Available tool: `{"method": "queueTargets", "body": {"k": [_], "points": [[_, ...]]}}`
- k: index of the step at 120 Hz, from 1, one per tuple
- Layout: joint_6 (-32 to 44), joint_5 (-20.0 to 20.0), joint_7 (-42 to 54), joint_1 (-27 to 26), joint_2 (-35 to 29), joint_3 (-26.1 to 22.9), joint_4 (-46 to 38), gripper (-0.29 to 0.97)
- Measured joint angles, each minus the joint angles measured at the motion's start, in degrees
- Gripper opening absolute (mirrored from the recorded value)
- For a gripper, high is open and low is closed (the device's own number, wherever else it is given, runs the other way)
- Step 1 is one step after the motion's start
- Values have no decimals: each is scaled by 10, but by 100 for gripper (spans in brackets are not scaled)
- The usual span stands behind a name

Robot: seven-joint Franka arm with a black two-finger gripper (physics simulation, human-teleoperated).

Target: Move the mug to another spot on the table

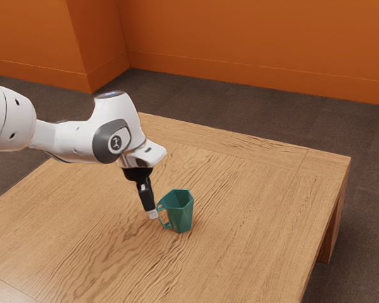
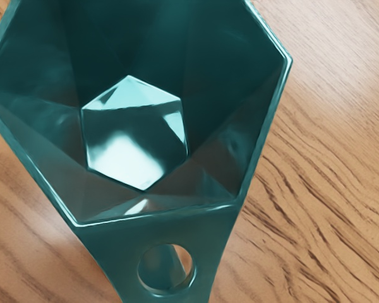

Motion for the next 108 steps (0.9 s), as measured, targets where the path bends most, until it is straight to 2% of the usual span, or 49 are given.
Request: {"method": "queueTargets", "body": {"k": [60, 66, 92, 108], "points": [[39, -22, 9, -3, 61, 0, 19, 67], [40, -23, 9, -4, 62, 0, 19, 61], [42, -24, 10, -4, 58, 0, 19, 17], [43, -23, 10, -4, 51, 0, 19, 9]]}}
